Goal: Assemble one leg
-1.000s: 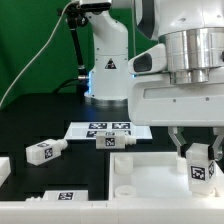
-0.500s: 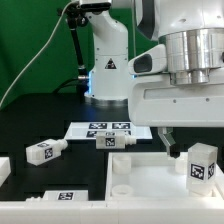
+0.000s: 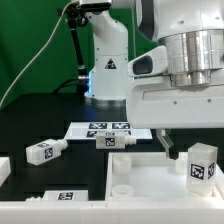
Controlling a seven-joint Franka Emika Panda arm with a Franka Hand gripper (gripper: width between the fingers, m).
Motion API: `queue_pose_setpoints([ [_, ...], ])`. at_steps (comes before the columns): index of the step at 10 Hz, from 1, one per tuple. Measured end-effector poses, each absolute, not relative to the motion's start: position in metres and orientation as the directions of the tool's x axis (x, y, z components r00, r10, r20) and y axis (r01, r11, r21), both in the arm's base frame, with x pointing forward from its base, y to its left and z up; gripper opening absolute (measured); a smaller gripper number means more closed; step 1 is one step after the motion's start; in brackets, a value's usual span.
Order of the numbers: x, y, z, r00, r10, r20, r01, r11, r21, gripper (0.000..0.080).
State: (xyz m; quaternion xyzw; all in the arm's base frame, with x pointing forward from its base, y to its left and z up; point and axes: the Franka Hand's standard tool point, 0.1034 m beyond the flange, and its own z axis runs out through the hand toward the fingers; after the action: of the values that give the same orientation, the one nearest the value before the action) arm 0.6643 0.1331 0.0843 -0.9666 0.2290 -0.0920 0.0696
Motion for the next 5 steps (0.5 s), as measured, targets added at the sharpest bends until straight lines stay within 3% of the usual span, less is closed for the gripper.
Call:
queue_pose_setpoints([
  [2, 0.664, 0.134, 0.084, 0.949, -0.257, 0.181, -0.234, -0.962, -0.137, 0.0649],
  [5, 0.661, 0.143, 0.085, 0.945, 0.255, 0.205, 0.259, -0.966, 0.004, 0.0649],
])
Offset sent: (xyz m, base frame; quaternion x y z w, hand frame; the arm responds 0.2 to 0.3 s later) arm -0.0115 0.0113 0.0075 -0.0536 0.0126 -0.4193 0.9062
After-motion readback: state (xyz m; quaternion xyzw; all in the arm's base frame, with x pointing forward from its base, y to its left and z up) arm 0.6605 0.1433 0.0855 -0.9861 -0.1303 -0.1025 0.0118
